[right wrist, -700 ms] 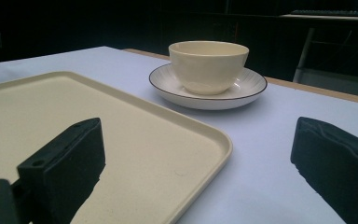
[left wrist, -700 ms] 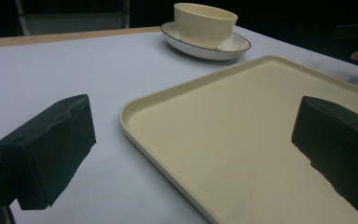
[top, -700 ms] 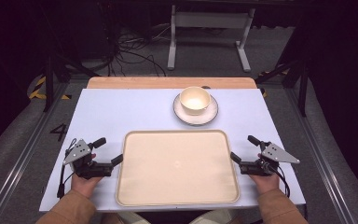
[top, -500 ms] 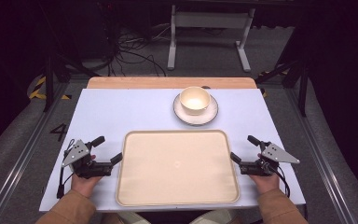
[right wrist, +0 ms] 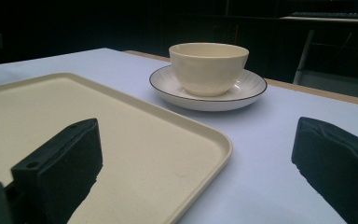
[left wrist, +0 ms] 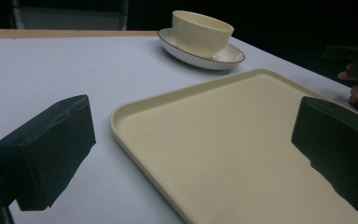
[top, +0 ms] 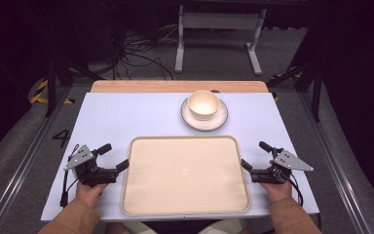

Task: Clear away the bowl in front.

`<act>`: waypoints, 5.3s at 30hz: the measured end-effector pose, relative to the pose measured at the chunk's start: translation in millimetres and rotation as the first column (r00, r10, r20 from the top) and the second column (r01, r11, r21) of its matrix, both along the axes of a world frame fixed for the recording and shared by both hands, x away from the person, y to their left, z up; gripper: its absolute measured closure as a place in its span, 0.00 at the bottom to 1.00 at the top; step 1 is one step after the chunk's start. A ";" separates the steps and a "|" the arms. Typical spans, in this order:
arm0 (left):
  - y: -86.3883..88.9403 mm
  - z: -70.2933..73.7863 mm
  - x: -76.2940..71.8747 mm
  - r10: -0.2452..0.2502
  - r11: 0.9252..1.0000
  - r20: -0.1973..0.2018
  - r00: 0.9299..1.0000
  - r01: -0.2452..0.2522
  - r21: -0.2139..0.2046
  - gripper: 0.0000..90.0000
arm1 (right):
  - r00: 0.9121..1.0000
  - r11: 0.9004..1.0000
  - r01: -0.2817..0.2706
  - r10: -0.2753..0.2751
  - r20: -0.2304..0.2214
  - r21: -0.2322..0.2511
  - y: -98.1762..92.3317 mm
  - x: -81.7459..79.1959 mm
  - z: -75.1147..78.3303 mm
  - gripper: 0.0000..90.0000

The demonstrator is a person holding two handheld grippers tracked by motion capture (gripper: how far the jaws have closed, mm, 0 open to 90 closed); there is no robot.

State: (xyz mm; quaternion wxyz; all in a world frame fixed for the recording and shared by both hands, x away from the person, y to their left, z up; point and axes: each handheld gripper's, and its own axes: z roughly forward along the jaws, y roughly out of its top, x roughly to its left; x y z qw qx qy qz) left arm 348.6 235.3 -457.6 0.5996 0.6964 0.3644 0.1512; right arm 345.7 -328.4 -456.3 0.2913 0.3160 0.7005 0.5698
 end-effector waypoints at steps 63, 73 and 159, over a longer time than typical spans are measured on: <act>-45.2 82.0 48.0 -0.090 0.993 0.045 0.995 0.086 0.081 0.02 | 1.000 1.000 0.004 -0.004 -0.001 0.010 -0.7 -0.2 -0.2 0.03; -68.1 93.7 71.3 -0.104 0.989 0.035 0.994 0.100 0.110 0.02 | 1.000 1.000 0.002 -0.002 -0.003 0.012 -0.9 0.0 -0.2 0.03; -197.5 119.3 214.3 -0.085 0.953 -0.104 0.991 0.112 0.282 0.10 | 0.999 0.999 0.025 -0.026 0.020 0.041 -3.2 -2.7 -1.2 0.02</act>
